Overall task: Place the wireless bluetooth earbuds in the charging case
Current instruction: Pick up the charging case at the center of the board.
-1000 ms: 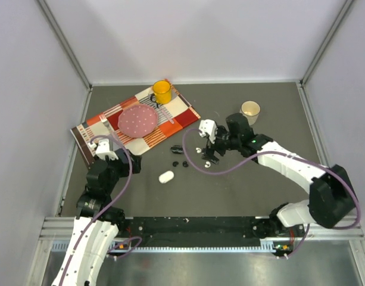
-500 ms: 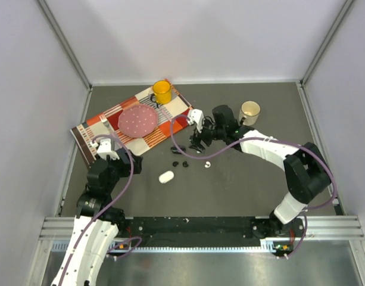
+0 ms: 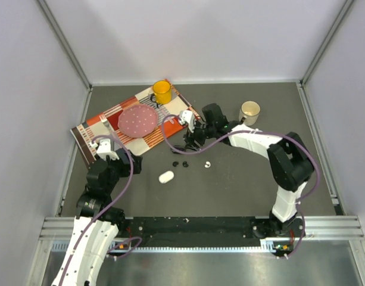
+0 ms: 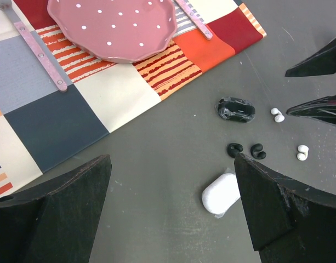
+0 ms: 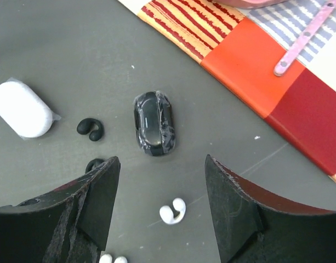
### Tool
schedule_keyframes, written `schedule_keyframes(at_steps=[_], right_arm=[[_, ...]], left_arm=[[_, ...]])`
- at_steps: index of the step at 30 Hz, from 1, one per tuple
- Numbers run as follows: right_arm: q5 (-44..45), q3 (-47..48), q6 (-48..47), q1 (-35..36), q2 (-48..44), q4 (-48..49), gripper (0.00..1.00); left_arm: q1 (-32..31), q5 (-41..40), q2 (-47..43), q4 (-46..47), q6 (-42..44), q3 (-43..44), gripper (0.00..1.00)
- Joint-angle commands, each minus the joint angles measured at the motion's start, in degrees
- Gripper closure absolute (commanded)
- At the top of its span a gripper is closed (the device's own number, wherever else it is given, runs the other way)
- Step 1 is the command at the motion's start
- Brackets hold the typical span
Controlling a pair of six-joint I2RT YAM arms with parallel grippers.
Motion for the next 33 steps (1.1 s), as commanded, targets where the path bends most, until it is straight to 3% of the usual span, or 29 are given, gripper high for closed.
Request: schedule_keyframes(at_steps=[1, 15, 33], right_arm=[[-2.5, 5.27, -1.78, 2.27, 4.58, -1.15, 0.37], [1.09, 14.14, 1.64, 5.35, 15.84, -3.44, 0.36], [4.7, 17.49, 3.93, 6.31, 19.62, -10.56, 0.4]], left_arm=[[0.12, 0.33, 0.25, 2.75, 1.03, 1.68, 0.01], [0.29, 0.33, 0.86, 2.75, 0.94, 1.77, 0.01], [0.47, 0.07, 1.66, 2.22, 0.77, 2.03, 0.01]])
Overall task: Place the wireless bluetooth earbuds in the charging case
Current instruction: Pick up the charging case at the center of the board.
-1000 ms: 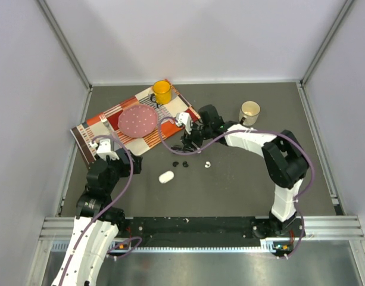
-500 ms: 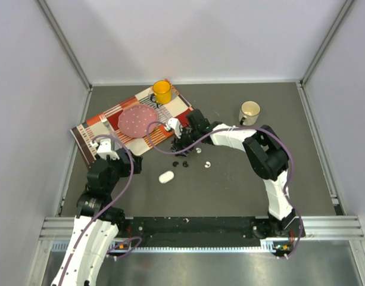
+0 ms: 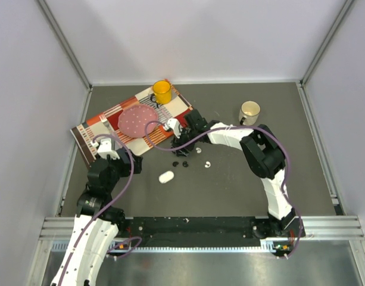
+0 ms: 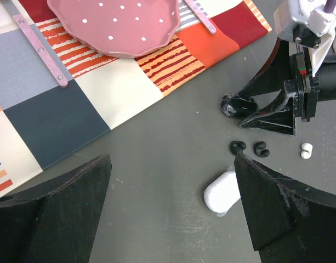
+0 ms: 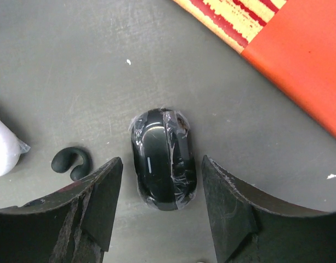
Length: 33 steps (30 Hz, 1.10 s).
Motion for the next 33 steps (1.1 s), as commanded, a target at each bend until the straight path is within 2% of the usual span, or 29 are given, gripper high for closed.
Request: schedule_keyframes(at_steps=[1, 6, 9, 10, 12, 13, 15, 16, 17, 22, 24, 26, 29, 30, 31, 33], right_arm=[[0.26, 2.04, 0.98, 1.46, 1.24, -1.23, 0.4], [0.53, 2.04, 1.51, 1.64, 1.95, -1.32, 0.49], [0.79, 1.95, 1.68, 1.64, 1.6, -1.23, 0.61], [1.05, 1.95, 1.86, 1.72, 1.42, -1.23, 0.68], [1.32, 1.69, 2.47, 1.73, 0.72, -0.97, 0.71], [1.32, 1.51, 2.65, 1.73, -0.24, -0.7, 0.78], [1.58, 0.64, 3.87, 1.64, -1.73, 0.0, 0.81], [1.84, 0.02, 4.41, 1.64, -4.01, 0.96, 0.88], [1.76, -0.85, 5.11, 1.72, -5.42, 3.23, 0.9], [1.76, -10.51, 10.9, 1.73, -17.45, 13.52, 0.94], [1.68, -16.73, 13.19, 1.72, -24.13, 22.02, 0.97], [1.32, -20.27, 14.34, 1.64, -29.74, 25.48, 1.0], [0.44, -24.41, 14.95, 1.72, -33.99, 25.58, 1.0], [1.14, -26.07, 14.96, 2.07, -36.7, 25.32, 1.0], [1.84, -26.96, 14.35, 2.51, -38.2, 24.97, 1.0], [6.47, -30.73, 9.79, 4.7, -42.93, 25.58, 1.0]], left_arm=[[0.25, 0.09, 0.26, 2.24, 0.77, 1.99, 0.01], [0.34, 0.09, 0.43, 2.33, 0.68, 1.99, 0.01], [0.34, 0.18, 0.52, 2.33, 0.68, 2.07, 0.01], [0.42, 0.18, 0.61, 2.24, 0.68, 2.08, 0.01], [0.42, 0.18, 0.61, 2.15, 0.5, 2.16, 0.01], [0.42, 0.26, 0.78, 2.07, 0.5, 2.25, 0.01], [0.42, 0.53, 0.61, 1.98, 0.41, 2.43, 0.01], [0.42, 0.7, 0.52, 1.72, 0.33, 2.6, 0.01], [0.42, 0.62, 0.43, 1.54, 0.24, 2.69, 0.01], [0.42, 0.09, -1.5, -0.66, -1.16, 5.23, 0.01], [0.34, 2.62, -2.72, -0.66, -3.18, 5.24, 0.01], [0.34, 7.1, -3.08, -0.05, -3.28, 5.5, 0.01], [0.42, 16.14, -1.16, 1.79, -7.92, 6.38, 0.01], [0.34, 22.7, 0.85, 5.02, -11.15, 6.38, 0.01], [0.42, 25.29, 2.09, 6.45, -12.93, 6.73, 0.01], [0.34, 32.83, 6.29, 10.39, -16.79, 7.08, 0.01]])
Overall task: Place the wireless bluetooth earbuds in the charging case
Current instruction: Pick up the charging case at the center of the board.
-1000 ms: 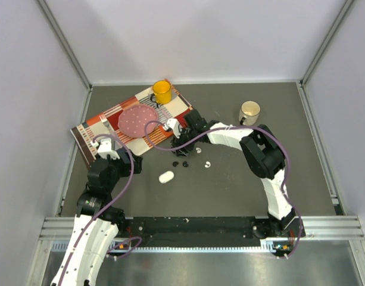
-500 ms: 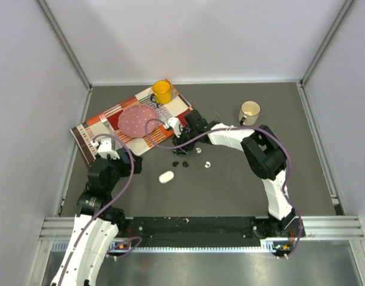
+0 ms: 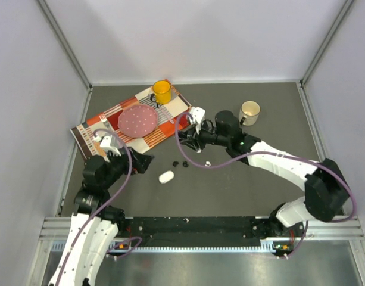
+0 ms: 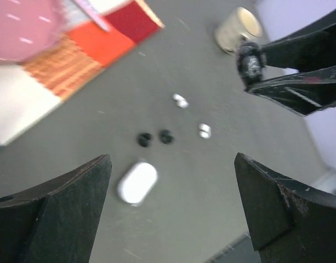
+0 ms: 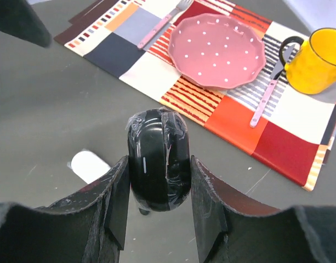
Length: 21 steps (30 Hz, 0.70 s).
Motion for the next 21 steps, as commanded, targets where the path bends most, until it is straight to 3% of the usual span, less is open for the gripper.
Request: schedule_keyframes(at_steps=[1, 5, 11, 14, 17, 21], right_arm=[[5.71, -6.59, -5.12, 4.36, -8.16, 4.61, 1.0], [10.9, -13.26, -12.07, 6.83, -14.85, 7.96, 1.0], [16.62, -15.91, -16.66, 7.8, -20.82, 4.89, 1.0], [16.19, -17.23, -16.23, 7.8, -22.84, 5.24, 1.0], [14.44, -17.41, -14.21, 7.88, -23.56, 4.98, 1.0], [11.53, -16.97, -11.83, 7.8, -24.0, 4.27, 1.0]], left_arm=[[0.14, 18.44, 7.41, 9.43, -9.62, 3.41, 0.01], [0.05, 21.61, 11.9, 11.89, -10.59, 6.05, 0.01], [-1.79, 23.9, 16.73, 14.7, -11.82, 10.27, 0.01], [-6.79, 18.93, 19.02, 14.88, -11.47, 11.24, 0.02], [-17.66, 12.23, 20.86, 15.49, -9.54, 12.29, 0.03], [-23.23, 6.17, 24.91, 19.89, -7.96, 12.64, 0.1]])
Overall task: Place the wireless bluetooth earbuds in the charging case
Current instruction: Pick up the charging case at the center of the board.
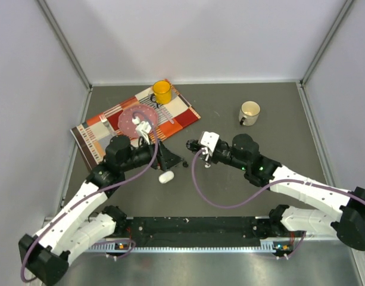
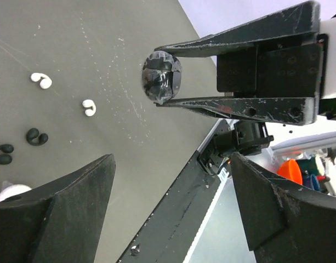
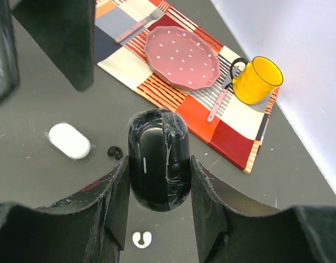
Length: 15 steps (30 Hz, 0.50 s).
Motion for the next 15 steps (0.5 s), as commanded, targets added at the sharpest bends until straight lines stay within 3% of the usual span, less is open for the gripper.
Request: schedule_keyframes(at_steps=[1, 12, 15], right_arm=[[-3.11, 0.62, 2.6, 0.45, -1.55, 0.95, 1.0], [-4.96, -0.43, 4.8, 0.45, -3.48, 0.6, 1.0], [-5.23, -0.6, 5.59, 0.45, -3.57, 1.21, 1.0]], left_arm=[[-5.01, -8.58, 3.31, 6.54, 3.25, 3.2, 0.11], [-7.47, -9.47, 13.25, 11.11, 4.76, 7.86, 0.21], [-7.83, -8.77, 14.31, 11.46, 4.76, 7.78, 0.28]])
